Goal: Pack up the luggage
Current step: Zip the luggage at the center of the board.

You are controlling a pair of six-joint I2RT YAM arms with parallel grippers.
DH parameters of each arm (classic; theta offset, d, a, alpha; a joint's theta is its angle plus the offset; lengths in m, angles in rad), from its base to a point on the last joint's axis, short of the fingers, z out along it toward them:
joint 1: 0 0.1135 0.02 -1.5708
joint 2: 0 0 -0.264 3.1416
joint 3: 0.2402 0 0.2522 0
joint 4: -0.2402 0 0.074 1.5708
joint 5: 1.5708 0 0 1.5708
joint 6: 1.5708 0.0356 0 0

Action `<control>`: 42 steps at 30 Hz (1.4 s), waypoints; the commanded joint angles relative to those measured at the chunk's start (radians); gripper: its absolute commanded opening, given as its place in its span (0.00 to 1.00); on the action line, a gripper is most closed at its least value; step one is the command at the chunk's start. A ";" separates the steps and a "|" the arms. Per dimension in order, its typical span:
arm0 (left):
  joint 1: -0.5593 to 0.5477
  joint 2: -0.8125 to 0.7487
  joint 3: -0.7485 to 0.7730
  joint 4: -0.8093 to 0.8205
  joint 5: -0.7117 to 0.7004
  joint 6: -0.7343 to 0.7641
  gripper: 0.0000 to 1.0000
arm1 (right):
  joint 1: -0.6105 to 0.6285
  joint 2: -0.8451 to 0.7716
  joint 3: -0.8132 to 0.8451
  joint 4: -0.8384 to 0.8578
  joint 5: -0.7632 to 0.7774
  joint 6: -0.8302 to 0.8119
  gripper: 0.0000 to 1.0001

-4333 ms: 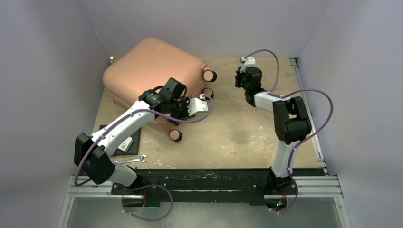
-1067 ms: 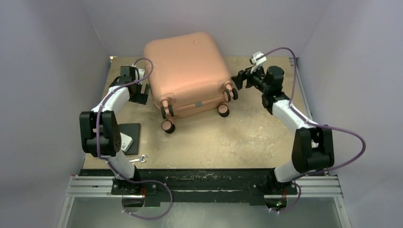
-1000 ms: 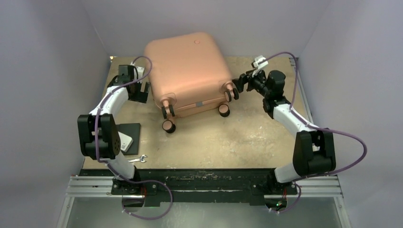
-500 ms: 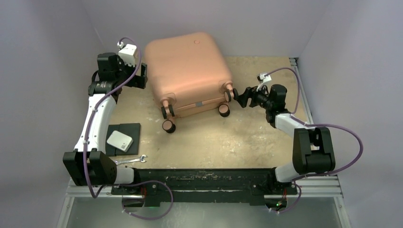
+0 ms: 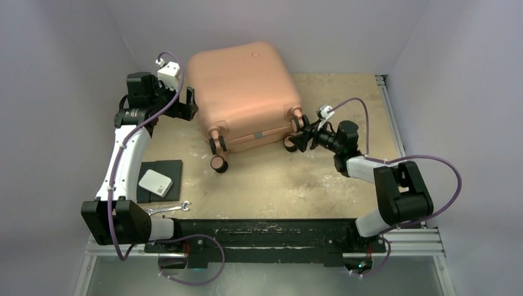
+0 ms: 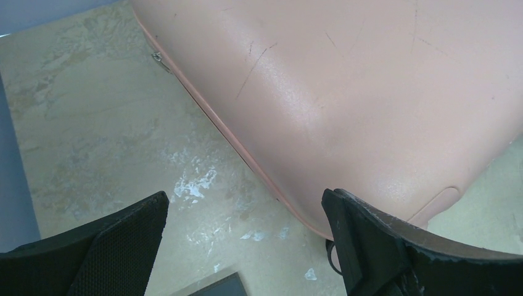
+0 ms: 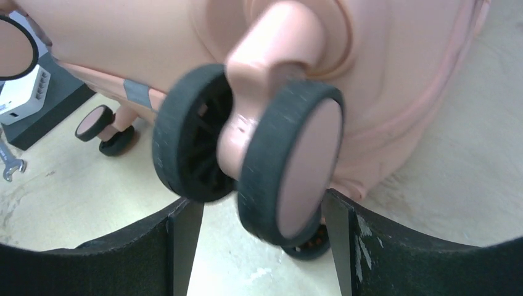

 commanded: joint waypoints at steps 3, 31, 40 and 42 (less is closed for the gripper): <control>0.002 -0.038 0.008 0.012 0.058 -0.033 0.99 | 0.047 0.076 0.039 0.150 0.146 -0.010 0.73; -0.198 -0.067 0.156 -0.091 0.040 0.047 0.99 | 0.088 0.156 0.023 0.299 0.148 0.112 0.53; -0.227 -0.079 0.116 -0.080 0.045 0.070 0.99 | 0.088 0.196 0.055 0.254 0.204 0.127 0.52; -0.240 -0.081 0.114 -0.080 0.057 0.074 0.99 | 0.088 0.213 0.074 0.243 0.211 0.132 0.49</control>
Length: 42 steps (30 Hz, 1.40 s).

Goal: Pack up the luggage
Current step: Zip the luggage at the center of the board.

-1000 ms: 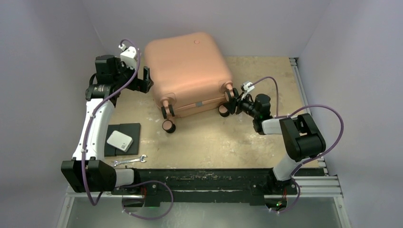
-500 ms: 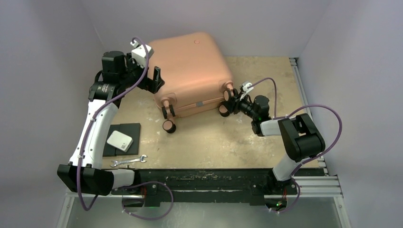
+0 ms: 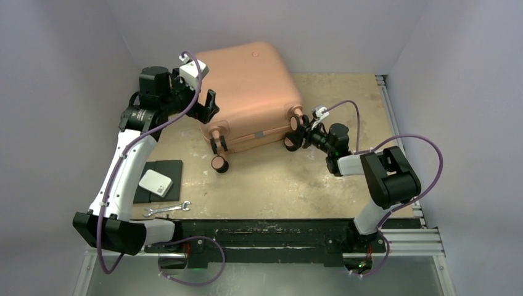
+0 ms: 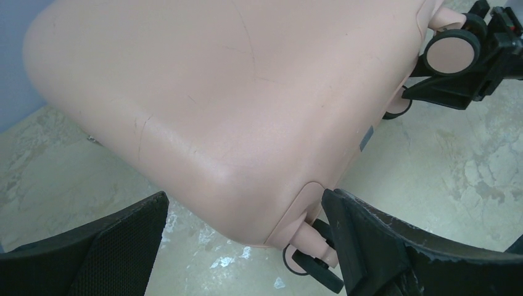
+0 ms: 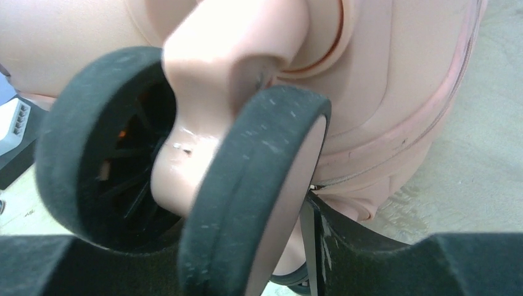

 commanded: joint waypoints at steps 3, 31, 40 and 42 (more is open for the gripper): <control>-0.057 -0.028 -0.010 0.021 0.022 0.038 0.99 | -0.004 0.060 0.086 -0.002 0.068 0.052 0.39; -0.169 -0.074 -0.052 0.005 0.138 0.083 0.99 | -0.039 0.032 0.041 0.093 0.182 0.079 0.00; -0.191 -0.096 -0.045 -0.012 0.141 0.102 0.99 | -0.075 -0.017 0.109 -0.131 0.071 0.064 0.38; -0.191 -0.103 -0.040 0.001 0.126 0.092 0.99 | -0.076 -0.038 0.117 -0.216 0.055 0.026 0.52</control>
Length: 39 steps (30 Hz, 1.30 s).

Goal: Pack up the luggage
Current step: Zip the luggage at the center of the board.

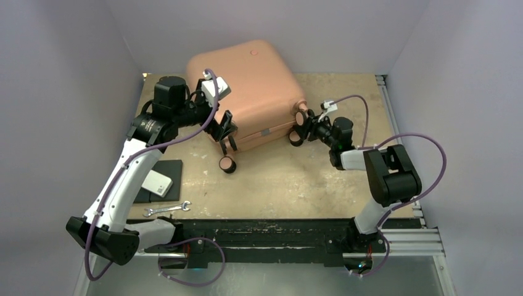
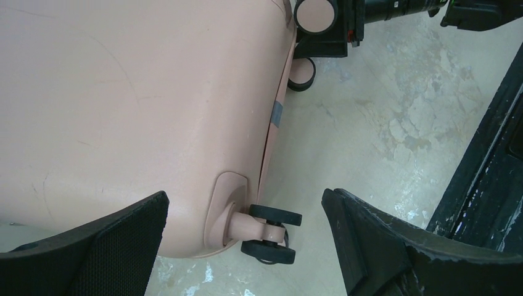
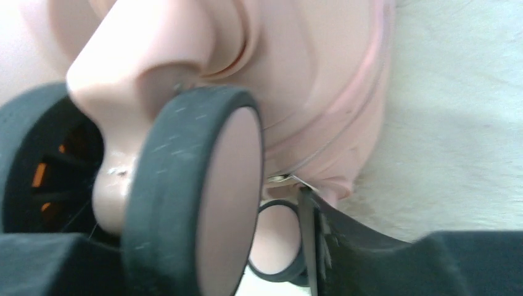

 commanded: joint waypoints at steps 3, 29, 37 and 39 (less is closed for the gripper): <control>-0.005 -0.046 0.013 0.058 -0.022 -0.023 0.99 | -0.042 -0.105 0.018 -0.186 -0.045 -0.077 0.60; -0.005 -0.010 0.071 0.040 0.079 -0.015 0.99 | -0.122 0.054 -0.133 0.520 -0.213 0.045 0.60; -0.005 0.010 0.072 0.041 0.110 -0.025 0.99 | -0.087 0.116 -0.084 0.536 -0.135 0.038 0.57; -0.005 0.014 0.072 0.040 0.115 -0.031 0.99 | -0.077 0.130 -0.069 0.518 -0.109 0.030 0.54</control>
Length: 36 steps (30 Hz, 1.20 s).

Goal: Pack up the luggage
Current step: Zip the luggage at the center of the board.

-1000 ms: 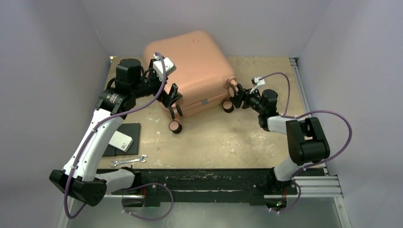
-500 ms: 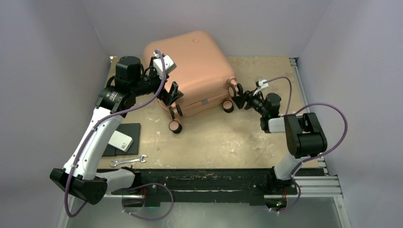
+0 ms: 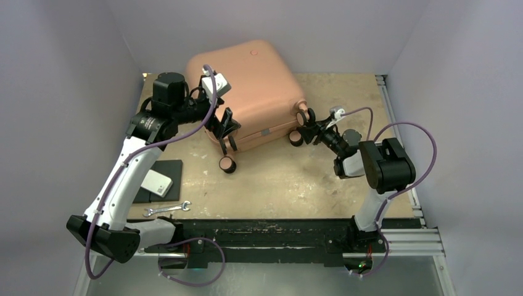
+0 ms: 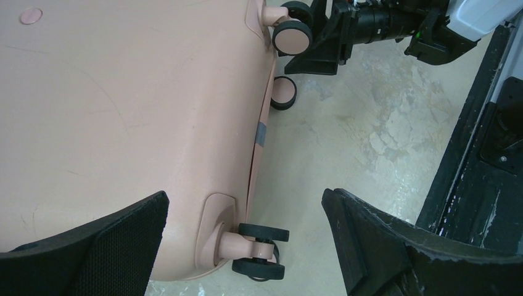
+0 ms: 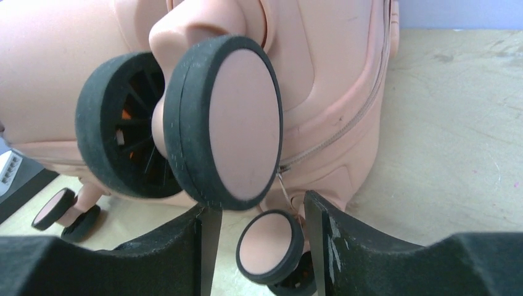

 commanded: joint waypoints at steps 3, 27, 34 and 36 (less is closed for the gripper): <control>-0.005 0.008 0.038 0.017 0.043 -0.005 0.99 | 0.032 0.035 0.061 0.064 0.066 -0.005 0.49; -0.025 0.008 0.039 -0.019 0.099 0.035 0.99 | 0.036 0.036 0.058 0.036 0.124 0.006 0.00; -0.118 -0.006 -0.041 -0.046 0.011 0.109 0.99 | 0.031 0.011 0.091 -0.082 0.139 0.010 0.00; -0.152 0.006 -0.063 -0.059 -0.014 0.124 0.99 | 0.030 0.013 0.095 -0.093 0.139 0.007 0.00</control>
